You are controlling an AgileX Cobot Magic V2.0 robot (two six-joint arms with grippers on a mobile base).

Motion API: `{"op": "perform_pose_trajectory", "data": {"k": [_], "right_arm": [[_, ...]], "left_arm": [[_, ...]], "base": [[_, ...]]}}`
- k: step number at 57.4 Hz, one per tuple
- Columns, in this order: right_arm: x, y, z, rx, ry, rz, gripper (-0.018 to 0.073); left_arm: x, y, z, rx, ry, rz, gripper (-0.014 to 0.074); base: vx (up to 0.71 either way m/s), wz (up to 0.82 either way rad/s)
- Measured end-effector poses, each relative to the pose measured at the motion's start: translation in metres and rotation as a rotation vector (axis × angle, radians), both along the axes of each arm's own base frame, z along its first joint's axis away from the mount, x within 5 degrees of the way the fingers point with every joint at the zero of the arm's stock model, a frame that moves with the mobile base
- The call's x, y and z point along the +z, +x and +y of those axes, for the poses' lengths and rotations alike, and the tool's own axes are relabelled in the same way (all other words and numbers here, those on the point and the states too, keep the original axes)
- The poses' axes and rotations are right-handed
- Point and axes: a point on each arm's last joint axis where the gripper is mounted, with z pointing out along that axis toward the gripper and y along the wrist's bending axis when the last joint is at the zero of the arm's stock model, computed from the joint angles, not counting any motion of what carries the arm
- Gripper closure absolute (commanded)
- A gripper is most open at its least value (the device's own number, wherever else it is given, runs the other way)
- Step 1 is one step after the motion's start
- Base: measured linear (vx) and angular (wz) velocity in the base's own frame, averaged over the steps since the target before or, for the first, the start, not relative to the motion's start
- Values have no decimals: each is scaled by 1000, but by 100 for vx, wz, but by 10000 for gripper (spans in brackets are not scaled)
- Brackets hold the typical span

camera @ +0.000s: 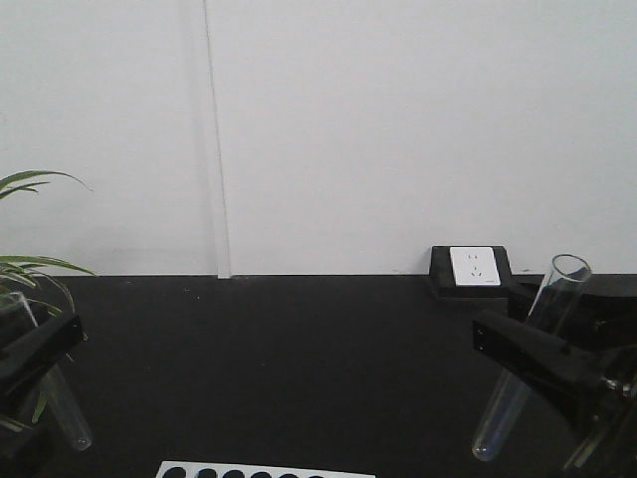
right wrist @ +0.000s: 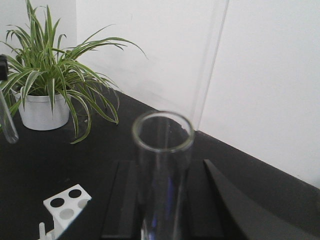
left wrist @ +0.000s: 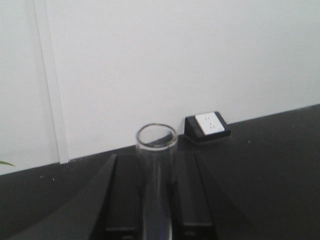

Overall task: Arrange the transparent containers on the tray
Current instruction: 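Hold both tubes upright, raised above the bench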

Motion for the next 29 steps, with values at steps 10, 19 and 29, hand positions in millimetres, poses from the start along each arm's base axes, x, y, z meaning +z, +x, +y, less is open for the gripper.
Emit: {"op": "perform_pose_trajectory", "data": {"k": [10,19,29], "right_arm": [[-2,0,0,4,-21,5,568],[-2,0,0,5,-22,6,568],[-2,0,0,5,-22,6,568]], "left_arm": [[4,-13,6,7,3,5,486],[4,-13,6,8,5,11,486],[3,-13,6,9,9,19,486]], "base": [[0,0],[0,0],[0,0]]}}
